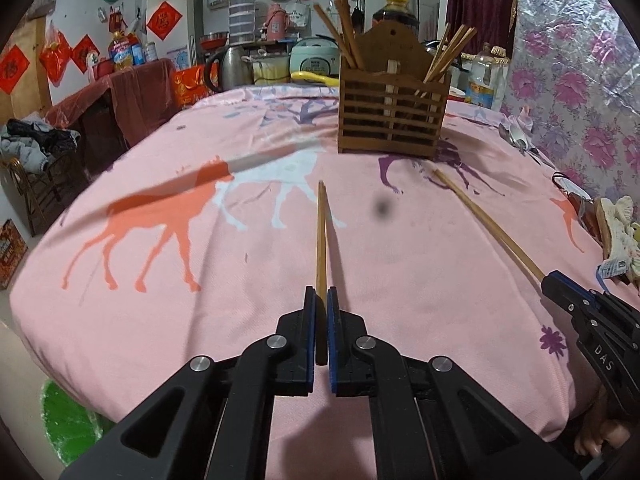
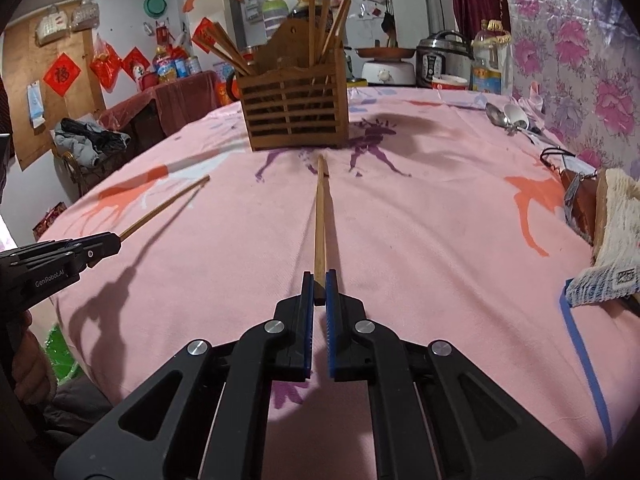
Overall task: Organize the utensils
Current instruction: 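Close the left tool on the last chopstick while the right tool lifts its chopstick, then carry both held chopsticks to the wooden holder and lower them in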
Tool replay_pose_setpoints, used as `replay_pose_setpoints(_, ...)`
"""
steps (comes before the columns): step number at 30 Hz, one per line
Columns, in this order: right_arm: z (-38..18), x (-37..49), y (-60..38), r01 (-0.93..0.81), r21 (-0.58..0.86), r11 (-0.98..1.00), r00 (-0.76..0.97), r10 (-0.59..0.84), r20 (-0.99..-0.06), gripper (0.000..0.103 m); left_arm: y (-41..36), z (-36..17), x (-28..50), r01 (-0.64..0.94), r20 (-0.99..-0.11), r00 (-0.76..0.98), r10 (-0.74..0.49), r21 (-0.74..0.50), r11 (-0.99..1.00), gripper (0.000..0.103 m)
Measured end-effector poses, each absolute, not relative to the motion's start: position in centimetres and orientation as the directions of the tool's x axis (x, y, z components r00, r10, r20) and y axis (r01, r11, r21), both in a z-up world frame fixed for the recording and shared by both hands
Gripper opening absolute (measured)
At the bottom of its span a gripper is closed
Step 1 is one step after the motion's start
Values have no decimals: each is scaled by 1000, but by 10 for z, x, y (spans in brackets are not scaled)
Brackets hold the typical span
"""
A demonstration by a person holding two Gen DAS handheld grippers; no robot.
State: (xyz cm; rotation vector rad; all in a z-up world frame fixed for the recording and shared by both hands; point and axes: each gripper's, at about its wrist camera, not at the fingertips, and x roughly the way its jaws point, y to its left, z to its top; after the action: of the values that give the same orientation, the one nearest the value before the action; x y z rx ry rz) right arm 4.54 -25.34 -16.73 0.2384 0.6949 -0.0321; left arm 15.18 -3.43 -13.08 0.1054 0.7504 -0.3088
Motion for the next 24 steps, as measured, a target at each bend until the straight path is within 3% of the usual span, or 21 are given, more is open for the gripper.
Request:
replay_pose_setpoints(16, -75, 19, -266, 75, 246, 966, 902, 39, -430, 6, -34, -53, 120, 340, -584, 762, -278, -4, 940, 6)
replay_pose_setpoints(24, -49, 9, -266, 58, 243, 968, 931, 35, -363, 6, -27, -55, 120, 356, -655, 696, -295, -43, 934, 6)
